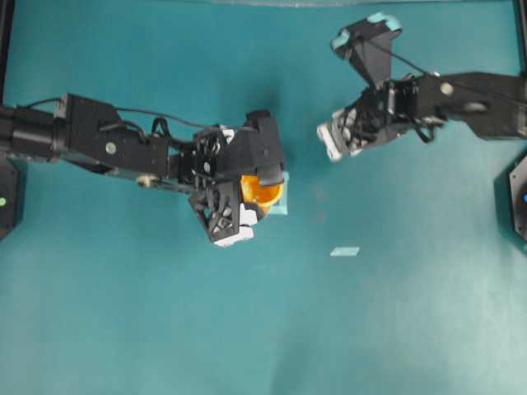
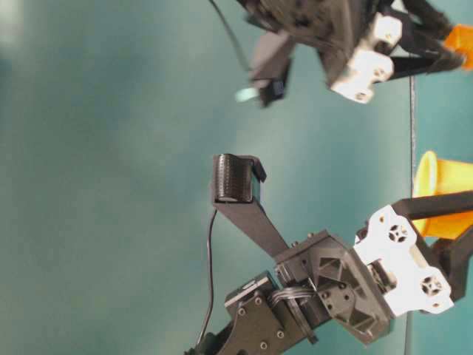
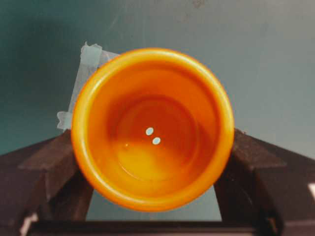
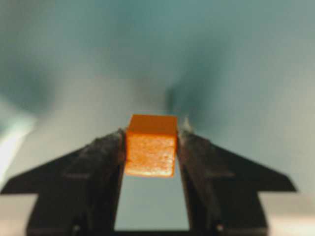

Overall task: Hold the block with right arm and the cup with left arm, then put the block into the cup.
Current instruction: 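Lift the orange cube with the right gripper and carry it left, then move the held cube over the cup held by the left gripper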

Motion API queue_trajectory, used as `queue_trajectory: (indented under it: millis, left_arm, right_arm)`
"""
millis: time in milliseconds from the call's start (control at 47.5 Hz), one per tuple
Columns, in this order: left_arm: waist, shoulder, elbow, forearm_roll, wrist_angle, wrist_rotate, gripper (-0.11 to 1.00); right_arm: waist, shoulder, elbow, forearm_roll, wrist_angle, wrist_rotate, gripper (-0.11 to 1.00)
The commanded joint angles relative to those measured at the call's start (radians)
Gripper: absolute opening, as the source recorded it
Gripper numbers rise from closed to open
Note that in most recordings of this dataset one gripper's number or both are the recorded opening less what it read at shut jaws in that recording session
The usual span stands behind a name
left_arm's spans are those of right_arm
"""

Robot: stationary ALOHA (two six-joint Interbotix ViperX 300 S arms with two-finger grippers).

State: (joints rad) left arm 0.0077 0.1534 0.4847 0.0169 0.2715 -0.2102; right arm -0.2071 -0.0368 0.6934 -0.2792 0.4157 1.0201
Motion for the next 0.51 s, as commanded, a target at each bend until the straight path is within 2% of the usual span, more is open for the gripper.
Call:
queue_trajectory:
  millis: [0,169,358,485]
  left_arm:
    - [0.0,-0.029,-0.011,0.002,-0.017,0.0,0.66]
    - [0.0,-0.029,-0.009,0.005,-0.02,0.0,0.66]
    - [0.005,-0.028,-0.009,0.009,-0.028,0.002,0.66]
    - [0.012,-0.028,-0.009,0.009,-0.058,0.002,0.66]
  right_arm:
    - [0.034,-0.075,0.015,-0.044,-0.08,-0.012,0.4]
    - [0.061,-0.166,0.041,-0.086,-0.186,-0.021,0.4]
    - [0.081,-0.227,0.029,-0.149,-0.23,-0.021,0.4]
    - [0.098,-0.233,0.011,-0.166,-0.256,-0.021,0.4]
